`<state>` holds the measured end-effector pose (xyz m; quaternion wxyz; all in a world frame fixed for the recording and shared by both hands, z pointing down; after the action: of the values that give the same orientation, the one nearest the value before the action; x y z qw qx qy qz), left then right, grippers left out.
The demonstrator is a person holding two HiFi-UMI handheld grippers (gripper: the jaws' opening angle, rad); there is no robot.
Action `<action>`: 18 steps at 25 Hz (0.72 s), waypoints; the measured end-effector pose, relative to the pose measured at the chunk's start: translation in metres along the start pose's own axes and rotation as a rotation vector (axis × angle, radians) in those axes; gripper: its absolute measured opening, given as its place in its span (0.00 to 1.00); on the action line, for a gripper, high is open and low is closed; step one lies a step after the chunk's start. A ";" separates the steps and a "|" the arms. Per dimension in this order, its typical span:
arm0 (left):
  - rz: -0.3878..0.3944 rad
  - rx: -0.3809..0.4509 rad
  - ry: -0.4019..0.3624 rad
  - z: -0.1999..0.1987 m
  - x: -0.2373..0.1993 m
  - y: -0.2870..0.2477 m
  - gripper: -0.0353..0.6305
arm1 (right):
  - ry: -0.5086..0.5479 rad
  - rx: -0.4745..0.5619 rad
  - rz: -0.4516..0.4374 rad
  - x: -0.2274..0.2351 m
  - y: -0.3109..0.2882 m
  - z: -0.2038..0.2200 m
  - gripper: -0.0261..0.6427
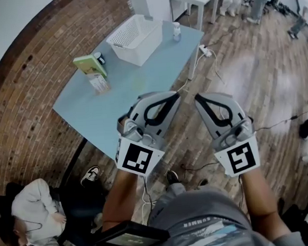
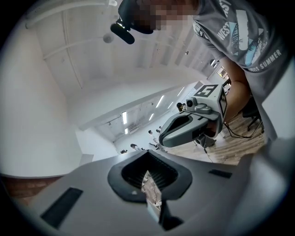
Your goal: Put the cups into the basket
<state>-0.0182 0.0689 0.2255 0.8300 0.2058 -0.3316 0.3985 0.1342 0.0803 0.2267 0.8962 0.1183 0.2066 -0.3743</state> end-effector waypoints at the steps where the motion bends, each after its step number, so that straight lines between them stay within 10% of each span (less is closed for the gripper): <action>1: -0.001 0.004 0.005 0.005 -0.004 0.002 0.05 | 0.005 -0.007 0.000 -0.001 -0.006 0.000 0.06; 18: -0.021 -0.023 0.032 0.060 -0.042 -0.020 0.05 | -0.005 -0.021 -0.047 0.024 -0.067 0.026 0.06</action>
<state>-0.0446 -0.0016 0.2362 0.8416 0.1933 -0.3204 0.3894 0.1091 0.0093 0.2350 0.8888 0.1029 0.2112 -0.3935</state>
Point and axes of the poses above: the fingertips, and each gripper's own axes: y backward along the fingers, x to its right, z out of its underside, the point moved 8 cm from there along y, backward along the fingers, and after that the axes turned 8 degrees about -y, right-handed, at the moved point
